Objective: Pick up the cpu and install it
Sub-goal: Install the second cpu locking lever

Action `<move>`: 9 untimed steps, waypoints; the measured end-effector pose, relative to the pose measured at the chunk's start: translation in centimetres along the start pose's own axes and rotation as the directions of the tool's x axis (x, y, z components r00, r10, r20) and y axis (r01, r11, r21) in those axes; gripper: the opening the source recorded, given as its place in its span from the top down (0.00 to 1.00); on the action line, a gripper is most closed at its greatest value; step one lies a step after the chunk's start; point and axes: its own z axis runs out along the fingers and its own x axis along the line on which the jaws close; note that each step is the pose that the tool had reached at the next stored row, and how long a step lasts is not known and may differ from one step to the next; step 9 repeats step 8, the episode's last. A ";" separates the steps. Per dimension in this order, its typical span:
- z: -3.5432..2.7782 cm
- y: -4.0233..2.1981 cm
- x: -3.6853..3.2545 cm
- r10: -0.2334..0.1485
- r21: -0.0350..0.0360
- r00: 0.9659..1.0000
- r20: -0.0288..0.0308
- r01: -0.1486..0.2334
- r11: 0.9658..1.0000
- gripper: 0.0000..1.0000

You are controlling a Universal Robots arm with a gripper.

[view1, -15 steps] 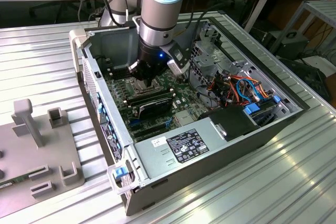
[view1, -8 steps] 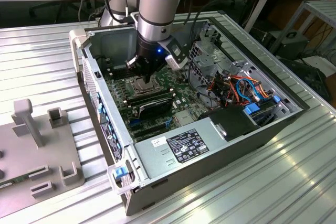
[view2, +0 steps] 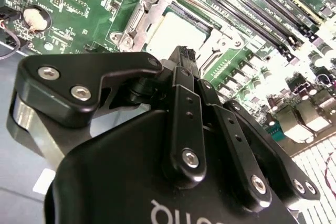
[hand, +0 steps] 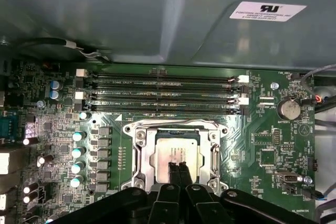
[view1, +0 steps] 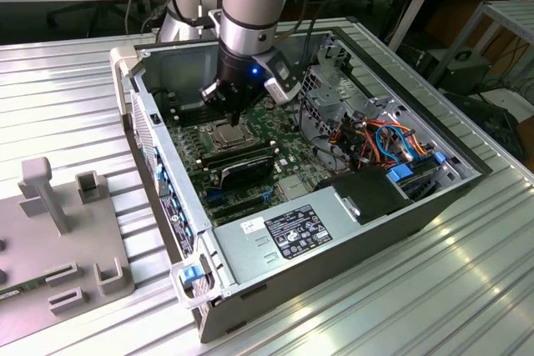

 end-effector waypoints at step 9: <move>-0.09 0.01 0.00 0.000 0.000 1.000 0.000 0.000 1.000 0.89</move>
